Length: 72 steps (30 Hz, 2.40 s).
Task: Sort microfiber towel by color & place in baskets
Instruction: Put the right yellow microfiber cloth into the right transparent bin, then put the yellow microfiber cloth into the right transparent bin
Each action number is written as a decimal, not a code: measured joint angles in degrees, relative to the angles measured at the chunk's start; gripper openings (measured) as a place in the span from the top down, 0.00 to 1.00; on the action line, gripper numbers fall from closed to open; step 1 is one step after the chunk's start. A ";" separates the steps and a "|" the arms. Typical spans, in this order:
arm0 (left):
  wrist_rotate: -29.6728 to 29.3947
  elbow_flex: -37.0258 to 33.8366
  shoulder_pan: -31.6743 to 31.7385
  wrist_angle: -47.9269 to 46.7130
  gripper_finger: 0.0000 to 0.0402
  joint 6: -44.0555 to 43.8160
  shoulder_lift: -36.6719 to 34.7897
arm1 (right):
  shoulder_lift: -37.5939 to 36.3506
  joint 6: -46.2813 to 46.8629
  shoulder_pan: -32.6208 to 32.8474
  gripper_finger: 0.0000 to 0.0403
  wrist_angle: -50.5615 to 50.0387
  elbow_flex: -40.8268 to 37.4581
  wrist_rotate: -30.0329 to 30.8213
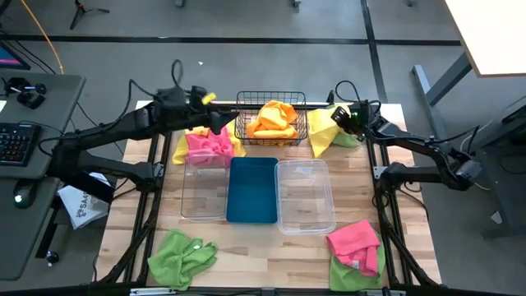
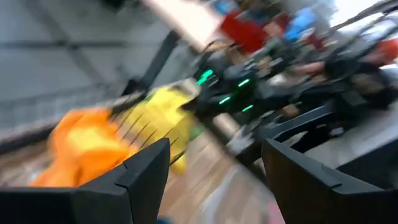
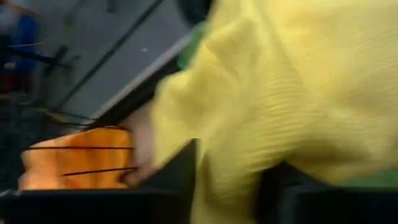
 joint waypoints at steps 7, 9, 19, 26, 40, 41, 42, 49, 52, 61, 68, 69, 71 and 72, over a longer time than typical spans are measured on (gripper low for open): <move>9.69 5.64 1.76 7.37 0.40 12.13 -5.23 | -7.88 -6.93 2.89 0.98 12.80 7.44 -4.46; 10.32 6.20 1.72 7.25 0.40 15.71 -6.91 | -10.29 -13.01 5.21 0.98 13.09 12.02 -5.51; 9.53 6.21 1.76 2.91 0.40 24.73 -10.45 | -14.38 -31.50 32.32 0.99 5.55 29.27 -19.61; 9.51 6.20 1.76 2.35 0.40 27.03 -10.09 | -14.16 -21.75 50.31 1.00 -22.17 34.21 -9.93; 9.44 6.19 1.76 0.42 0.40 26.46 -10.11 | -0.13 -7.19 62.90 1.00 -20.76 27.78 -10.26; 9.44 6.19 1.76 0.42 0.40 26.46 -10.13 | 0.98 -7.15 62.84 1.00 -21.29 27.77 -10.97; 9.44 6.19 1.76 0.46 0.40 26.46 -10.15 | 1.95 -7.15 62.84 1.00 -21.16 27.76 -11.22; 9.44 6.19 1.76 0.40 0.40 26.47 -10.15 | 7.14 -5.98 62.40 0.88 -17.13 27.78 -16.15; 9.44 6.19 1.76 -0.67 0.40 26.50 -10.15 | 8.80 -6.89 61.97 0.74 -15.15 28.59 -18.77; 9.38 6.19 1.76 -3.18 0.40 26.61 -10.13 | 14.30 -21.65 58.77 0.42 -23.06 38.46 -27.61; 6.94 6.19 1.76 -3.57 0.40 28.58 -10.15 | 16.55 -31.96 58.47 0.40 -36.00 47.96 -23.77; 6.45 6.19 1.77 -3.80 0.40 28.79 -10.15 | 16.70 -33.10 58.47 0.41 -36.95 49.45 -22.85; 5.86 6.19 1.78 -4.35 0.40 29.48 -10.14 | 17.19 -36.01 58.47 0.42 -39.74 51.47 -21.05; 5.58 6.19 1.78 -4.65 0.40 29.77 -10.13 | 17.55 -37.23 58.47 0.43 -41.23 51.80 -19.61</move>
